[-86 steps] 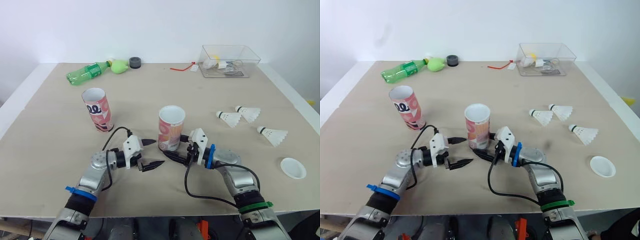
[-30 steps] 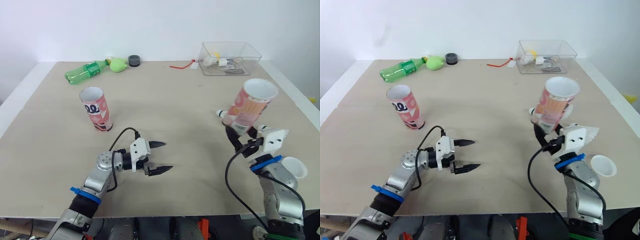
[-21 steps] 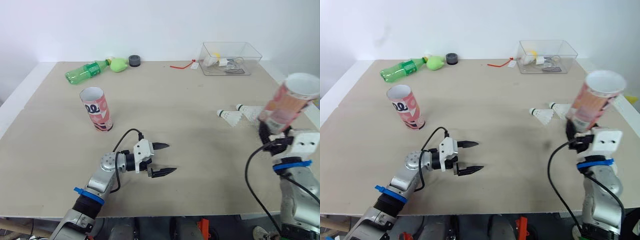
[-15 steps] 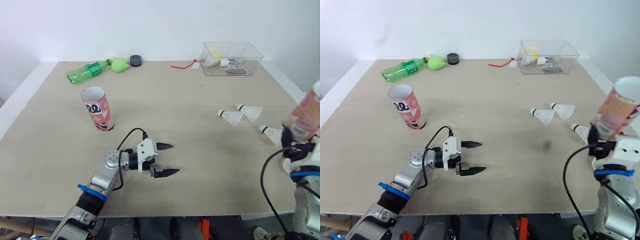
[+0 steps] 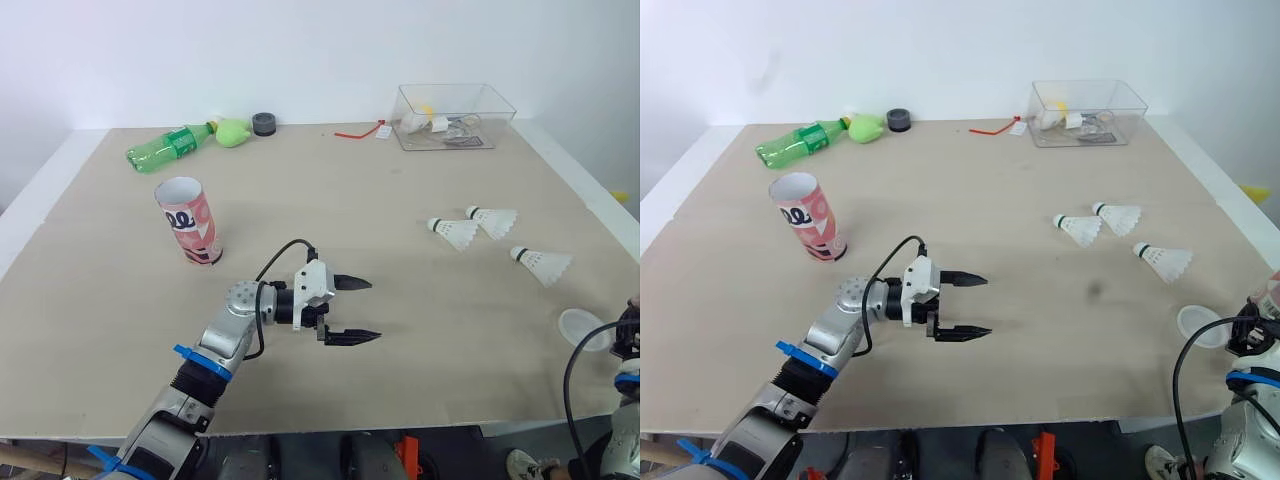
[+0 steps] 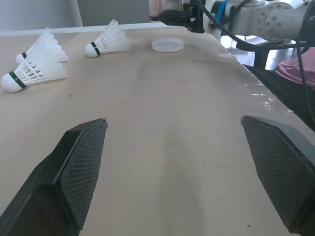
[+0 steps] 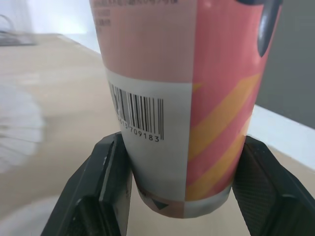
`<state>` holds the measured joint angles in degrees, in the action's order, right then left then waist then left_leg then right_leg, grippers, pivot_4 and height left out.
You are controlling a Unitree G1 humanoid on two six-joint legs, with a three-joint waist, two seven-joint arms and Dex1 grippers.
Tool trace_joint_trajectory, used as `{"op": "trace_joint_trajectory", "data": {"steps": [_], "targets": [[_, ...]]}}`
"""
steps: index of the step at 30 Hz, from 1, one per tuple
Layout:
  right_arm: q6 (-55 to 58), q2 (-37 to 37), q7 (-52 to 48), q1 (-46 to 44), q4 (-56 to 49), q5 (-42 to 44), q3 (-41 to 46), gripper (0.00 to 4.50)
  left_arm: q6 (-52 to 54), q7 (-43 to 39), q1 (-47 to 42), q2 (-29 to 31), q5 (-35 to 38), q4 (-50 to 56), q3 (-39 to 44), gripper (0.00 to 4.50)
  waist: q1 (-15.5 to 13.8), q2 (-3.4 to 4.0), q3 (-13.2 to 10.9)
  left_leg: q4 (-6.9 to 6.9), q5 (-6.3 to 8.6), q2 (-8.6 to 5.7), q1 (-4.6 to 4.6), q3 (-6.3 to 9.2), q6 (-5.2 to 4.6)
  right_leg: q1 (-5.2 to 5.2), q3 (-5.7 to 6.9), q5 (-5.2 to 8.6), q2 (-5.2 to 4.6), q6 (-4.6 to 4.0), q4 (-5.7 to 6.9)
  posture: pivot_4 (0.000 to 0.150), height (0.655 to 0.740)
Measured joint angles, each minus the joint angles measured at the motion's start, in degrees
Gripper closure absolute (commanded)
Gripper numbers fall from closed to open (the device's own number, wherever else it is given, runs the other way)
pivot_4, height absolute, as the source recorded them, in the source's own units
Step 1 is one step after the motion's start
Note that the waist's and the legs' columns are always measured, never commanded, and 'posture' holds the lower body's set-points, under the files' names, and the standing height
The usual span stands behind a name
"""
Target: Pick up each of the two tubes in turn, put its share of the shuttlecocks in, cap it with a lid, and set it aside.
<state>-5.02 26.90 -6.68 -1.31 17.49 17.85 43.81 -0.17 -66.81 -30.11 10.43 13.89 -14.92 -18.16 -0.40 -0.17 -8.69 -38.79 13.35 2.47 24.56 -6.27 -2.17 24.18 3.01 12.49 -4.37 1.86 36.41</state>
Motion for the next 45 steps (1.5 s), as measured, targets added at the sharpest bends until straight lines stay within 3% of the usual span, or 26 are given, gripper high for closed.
{"op": "trace_joint_trajectory", "data": {"steps": [8,33,38,45], "targets": [[-3.01,1.3,2.54,-1.72,5.76,-0.86,-0.4,1.76,-1.67,-1.28,-1.82,1.94,-0.38,-2.5,0.44,0.0,-0.01,0.01,0.01,0.13,0.0,-0.02,-0.03,-0.03,0.0,0.01,-0.06,-0.08,0.0,0.16,0.0,0.15,0.74],[-3.59,-1.04,5.79,-1.88,6.71,1.75,-1.08,1.76,-2.27,-1.22,-2.07,2.82,-1.08,-2.75,0.45,0.0,0.02,0.01,0.01,0.18,-0.01,-0.01,-0.12,-0.11,0.0,-0.02,-0.14,-0.09,0.0,0.17,0.0,0.15,0.74],[-3.53,-1.03,5.44,-1.66,6.7,3.58,-0.94,0.02,-2.29,-1.23,-2.11,2.79,-1.16,-3.53,0.45,0.0,0.02,0.01,0.01,0.18,-0.01,-0.01,-0.13,-0.11,0.0,-0.02,-0.13,-0.08,0.0,0.16,0.0,0.15,0.74],[-3.88,-0.99,6.21,-0.33,6.25,3.16,-0.94,0.02,-2.4,-1.3,-2.23,2.77,-1.22,-3.98,0.45,0.0,-0.03,0.0,0.02,0.18,-0.01,-0.02,-0.13,-0.09,0.0,-0.07,-0.13,-0.08,0.0,0.16,0.0,0.15,0.74]]}}
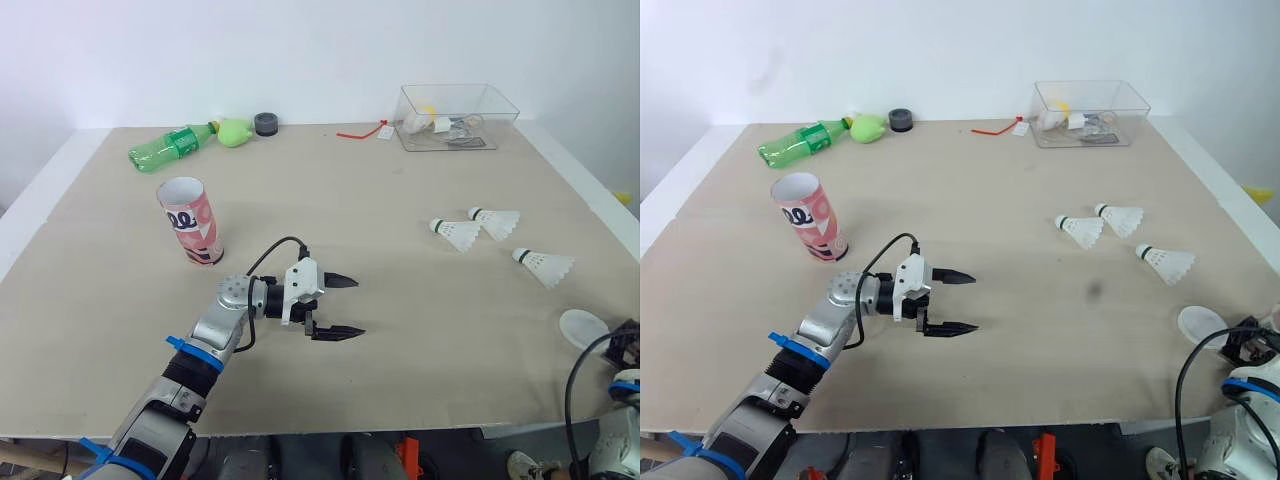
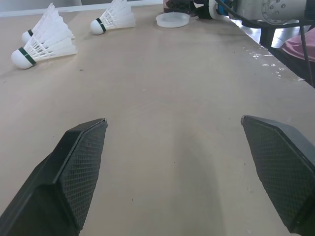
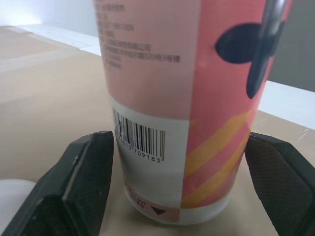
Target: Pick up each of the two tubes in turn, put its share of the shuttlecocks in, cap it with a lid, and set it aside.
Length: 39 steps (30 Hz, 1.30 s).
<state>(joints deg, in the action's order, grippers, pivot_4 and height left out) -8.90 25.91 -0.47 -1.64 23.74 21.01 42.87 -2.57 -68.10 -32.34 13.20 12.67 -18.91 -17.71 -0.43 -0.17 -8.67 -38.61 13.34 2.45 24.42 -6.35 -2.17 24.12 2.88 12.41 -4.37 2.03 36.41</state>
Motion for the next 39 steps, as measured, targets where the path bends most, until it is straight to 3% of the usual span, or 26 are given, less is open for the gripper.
{"op": "trace_joint_trajectory", "data": {"steps": [8,31,34,39], "targets": [[0.47,-0.92,1.19,4.21,-4.17,0.07,-0.01,0.02,-0.31,-0.46,-0.29,-0.22,-0.29,-0.91,-0.01,0.0,0.03,0.01,0.0,0.0,0.0,0.0,-0.03,0.0,0.0,0.0,-0.03,0.01,0.01,-0.01,0.0,0.15,0.74],[12.5,-12.62,2.84,18.38,-35.44,0.21,-6.69,0.02,-2.73,-2.44,-1.43,-1.33,-1.47,-5.47,-0.05,0.0,0.05,0.09,0.05,0.01,-0.01,0.07,-0.06,-0.02,-0.01,0.02,-0.09,0.11,0.07,-0.21,0.01,0.15,0.74],[14.03,-12.58,-0.59,19.21,-40.82,0.75,-11.42,0.02,-3.11,-2.23,-2.24,-1.51,-1.45,-6.61,0.14,0.0,0.13,0.08,0.05,0.01,-0.02,0.06,-0.11,0.0,-0.03,0.03,-0.21,0.08,0.16,-0.24,0.01,0.15,0.74],[13.17,-6.96,-14.79,17.98,-43.19,2.47,-19.44,0.02,-3.16,-0.5,-2.27,-1.52,-1.21,-7.1,2.34,0.0,0.06,0.02,0.02,0.01,-0.02,0.01,-0.13,0.01,-0.04,0.02,-0.29,0.06,0.18,-0.22,0.01,0.15,0.74]]}}
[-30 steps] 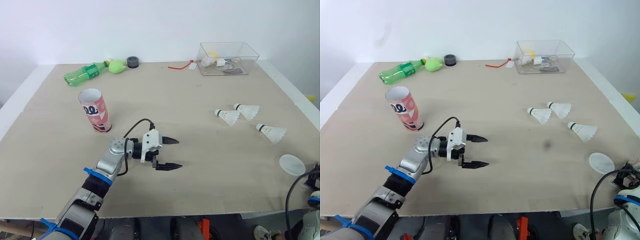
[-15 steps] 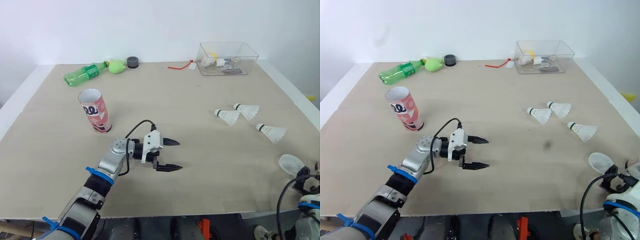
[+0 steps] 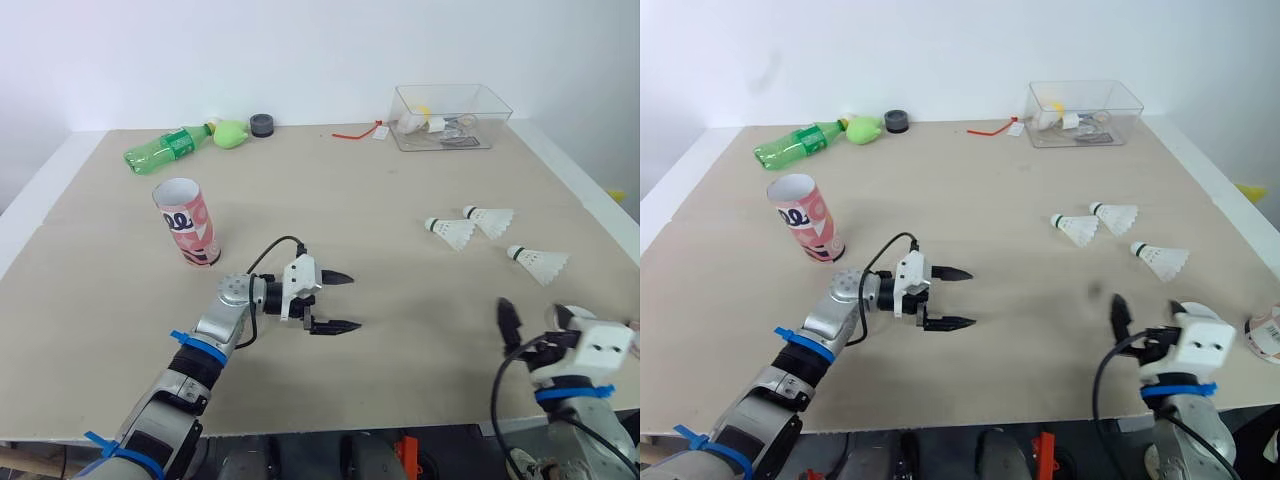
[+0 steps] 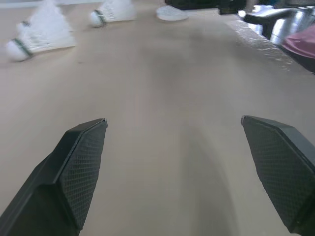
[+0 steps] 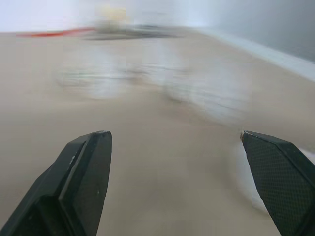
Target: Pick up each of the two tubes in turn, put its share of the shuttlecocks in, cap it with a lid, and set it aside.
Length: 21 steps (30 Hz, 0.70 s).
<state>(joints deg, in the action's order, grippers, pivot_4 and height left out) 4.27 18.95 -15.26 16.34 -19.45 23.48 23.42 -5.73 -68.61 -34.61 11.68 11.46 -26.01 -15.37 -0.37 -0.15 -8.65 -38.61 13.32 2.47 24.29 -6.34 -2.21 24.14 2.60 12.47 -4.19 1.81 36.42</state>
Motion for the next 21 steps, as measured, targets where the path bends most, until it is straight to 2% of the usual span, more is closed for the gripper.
{"op": "trace_joint_trajectory", "data": {"steps": [6,7,9,15,21], "targets": [[-0.48,6.17,-15.23,-10.49,4.22,3.23,-6.04,0.02,1.23,4.78,3.55,0.35,0.25,2.19,2.33,0.0,-0.11,-0.18,-0.08,-0.01,-0.01,0.0,-0.01,0.07,-0.02,-0.01,0.01,-0.14,0.05,0.1,0.0,0.15,0.74],[-0.28,8.44,-20.97,-14.99,8.01,3.37,-9.44,0.02,1.83,7.84,5.68,0.78,0.25,4.23,4.21,0.0,-0.06,-0.29,-0.12,-0.01,-0.01,0.04,0.0,0.09,-0.02,0.01,0.05,-0.16,0.08,0.06,0.0,0.15,0.74],[-0.1,8.82,-24.39,-17.55,10.33,3.39,-11.45,0.02,2.45,10.12,7.02,0.77,0.26,6.01,5.08,0.0,-0.1,-0.32,-0.12,-0.01,-0.01,0.04,0.01,0.13,-0.02,-0.02,0.12,-0.28,0.07,-0.14,0.0,0.15,0.74],[3.67,9.57,-44.56,-32.58,22.42,5.19,-23.22,0.02,7.9,27.88,18.46,-1.47,-0.87,20.47,9.95,0.0,-0.01,-0.4,-0.18,0.01,-0.01,0.13,0.0,0.09,-0.01,0.03,0.08,-0.41,0.15,-0.32,0.01,0.15,0.74],[1.98,6.73,-51.54,-44.54,34.99,1.83,-27.89,0.02,13.31,42.64,27.34,-2.49,-4.41,31.37,14.16,0.0,0.02,-0.49,-0.22,-0.01,-0.09,0.17,-0.02,0.08,0.12,0.02,0.11,-0.52,0.16,-0.36,0.03,0.15,0.74]]}}
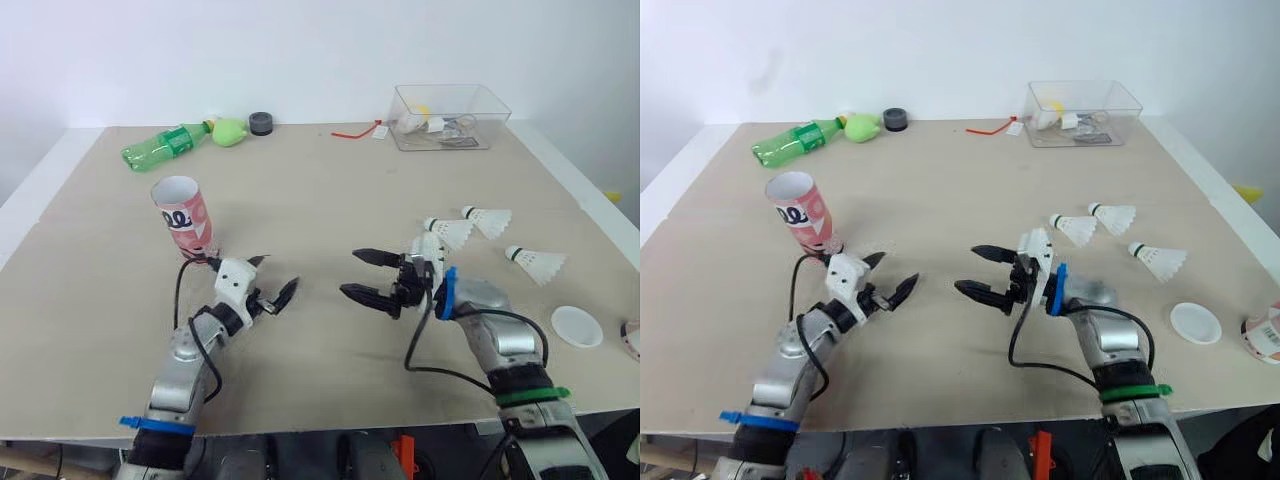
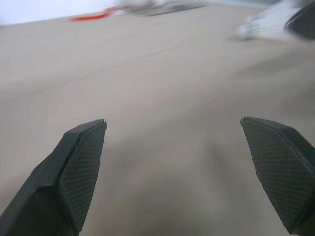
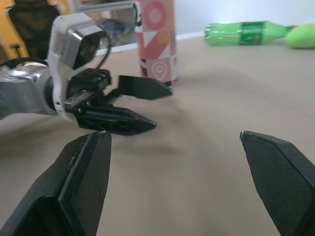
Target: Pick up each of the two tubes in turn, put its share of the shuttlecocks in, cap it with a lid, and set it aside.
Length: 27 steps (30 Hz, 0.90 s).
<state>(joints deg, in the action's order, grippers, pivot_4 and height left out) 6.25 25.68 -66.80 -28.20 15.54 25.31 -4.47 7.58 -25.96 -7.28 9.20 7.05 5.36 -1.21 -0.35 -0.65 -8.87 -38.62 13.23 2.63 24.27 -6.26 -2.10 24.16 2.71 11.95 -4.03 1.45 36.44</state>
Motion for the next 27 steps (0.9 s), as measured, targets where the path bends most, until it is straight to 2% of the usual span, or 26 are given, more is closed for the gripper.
{"op": "trace_joint_trajectory", "data": {"steps": [5,14,20,27], "targets": [[-4.45,-2.24,-3.61,-5.1,8.06,-3.44,-1.82,0.02,1.72,10.32,8.85,-3.19,-1.42,6.99,3.7,0.0,-0.18,-0.02,-0.01,0.01,0.0,-0.01,0.02,-0.01,0.01,0.0,0.04,0.01,-0.05,-0.04,0.01,0.15,0.74],[-6.97,-4.16,-3.85,-6.03,11.08,-5.42,-1.74,0.02,1.13,18.02,11.49,-3.15,-2.39,9.9,8.51,0.0,-0.07,-0.03,-0.02,0.0,-0.06,0.08,0.01,-0.05,0.1,0.06,0.07,-0.06,-0.01,-0.15,0.03,0.15,0.74],[-7.42,-4.71,-2.3,-6.0,11.03,-6.05,-1.54,0.02,0.68,17.75,7.75,-1.0,-1.5,5.86,10.52,0.0,-0.1,-0.04,-0.02,0.0,-0.15,0.08,0.01,-0.02,0.25,0.07,0.14,-0.05,-0.01,-0.2,0.13,0.15,0.74],[-8.08,-4.51,0.08,-5.12,10.67,-6.78,-0.11,0.02,0.31,14.31,0.42,3.36,0.62,-4.22,11.3,0.0,-0.06,-0.07,-0.03,0.02,-0.18,0.09,0.02,-0.03,0.29,0.11,0.15,-0.05,0.0,-0.24,0.18,0.15,0.74]]}}
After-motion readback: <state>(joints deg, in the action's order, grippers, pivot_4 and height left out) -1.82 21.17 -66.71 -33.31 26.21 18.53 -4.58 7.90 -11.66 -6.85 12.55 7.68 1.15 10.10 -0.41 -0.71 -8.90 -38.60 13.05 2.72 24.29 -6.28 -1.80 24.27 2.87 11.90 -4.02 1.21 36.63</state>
